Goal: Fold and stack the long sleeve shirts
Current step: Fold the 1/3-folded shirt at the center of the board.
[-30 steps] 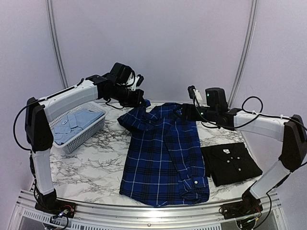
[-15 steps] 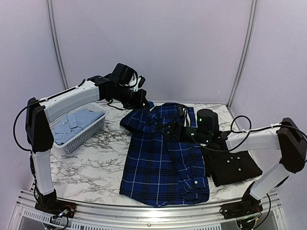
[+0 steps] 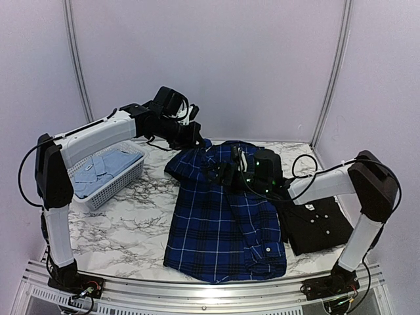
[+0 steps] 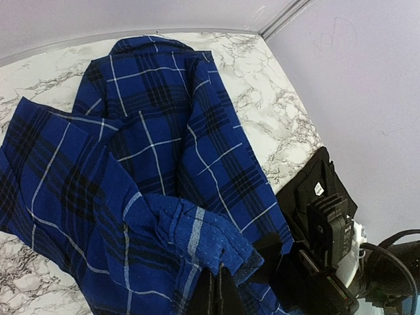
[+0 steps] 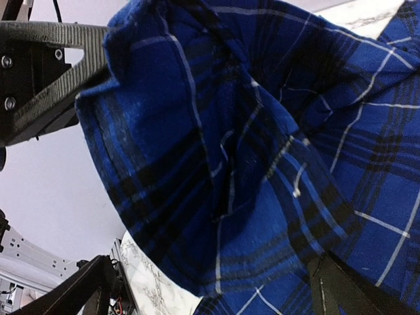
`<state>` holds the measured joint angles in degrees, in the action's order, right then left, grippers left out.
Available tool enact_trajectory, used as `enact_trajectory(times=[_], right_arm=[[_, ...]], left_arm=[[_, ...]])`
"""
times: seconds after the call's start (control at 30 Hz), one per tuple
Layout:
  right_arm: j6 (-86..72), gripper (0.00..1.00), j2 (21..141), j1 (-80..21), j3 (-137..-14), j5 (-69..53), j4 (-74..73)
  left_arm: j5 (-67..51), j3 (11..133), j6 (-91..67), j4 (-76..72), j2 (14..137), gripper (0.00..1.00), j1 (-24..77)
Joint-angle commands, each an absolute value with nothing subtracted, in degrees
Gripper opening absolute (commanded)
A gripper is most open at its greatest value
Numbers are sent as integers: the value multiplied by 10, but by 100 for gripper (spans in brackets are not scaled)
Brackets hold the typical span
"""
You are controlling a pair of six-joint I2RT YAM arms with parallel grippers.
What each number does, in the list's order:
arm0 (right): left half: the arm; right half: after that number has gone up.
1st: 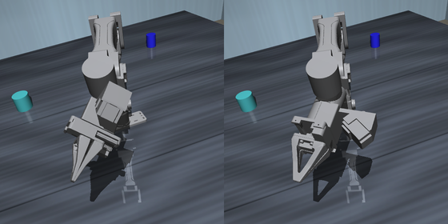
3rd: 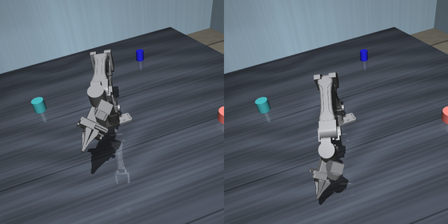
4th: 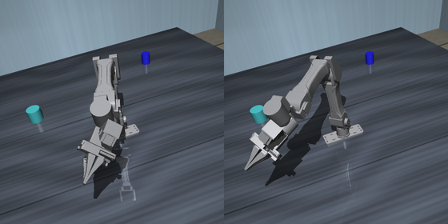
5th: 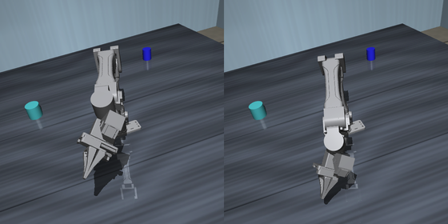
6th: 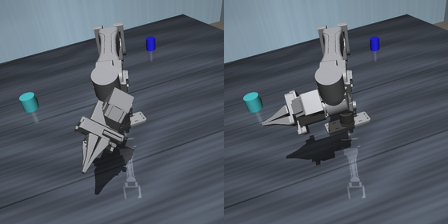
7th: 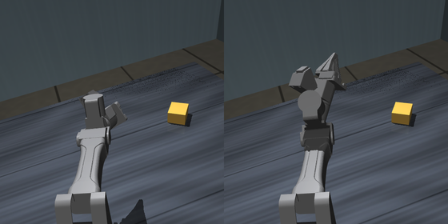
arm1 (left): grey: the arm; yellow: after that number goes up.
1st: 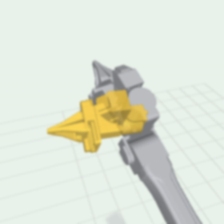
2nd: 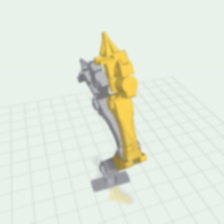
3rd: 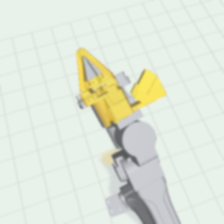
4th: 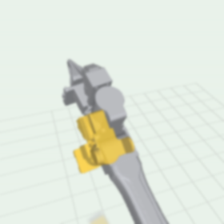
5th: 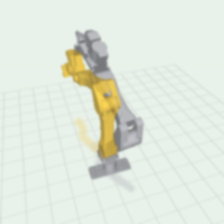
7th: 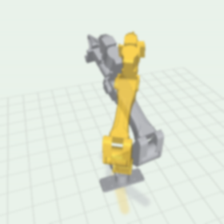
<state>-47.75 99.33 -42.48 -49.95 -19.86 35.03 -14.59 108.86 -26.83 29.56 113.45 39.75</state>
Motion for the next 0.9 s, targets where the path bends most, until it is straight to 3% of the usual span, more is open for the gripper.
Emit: enact_trajectory(times=[0.0,0.23,0.57,0.63,0.73,0.87], right_arm=[[-473,99,1018,-430,-568,-178,351],[-468,93,1044,-431,-608,-170,323],[-429,60,1048,-439,-641,-120,235],[-420,51,1047,-439,-647,-110,221],[-407,26,1049,-439,-657,-101,205],[-392,0,1051,-439,-675,-93,183]], left_arm=[[-155,1078,-270,277,1124,0,401],[-155,1077,-269,275,1135,0,404],[-156,1082,-271,272,1150,0,409],[-156,1082,-271,272,1154,0,411],[-156,1081,-271,272,1155,1,413],[-139,1074,-269,272,1143,19,413]])
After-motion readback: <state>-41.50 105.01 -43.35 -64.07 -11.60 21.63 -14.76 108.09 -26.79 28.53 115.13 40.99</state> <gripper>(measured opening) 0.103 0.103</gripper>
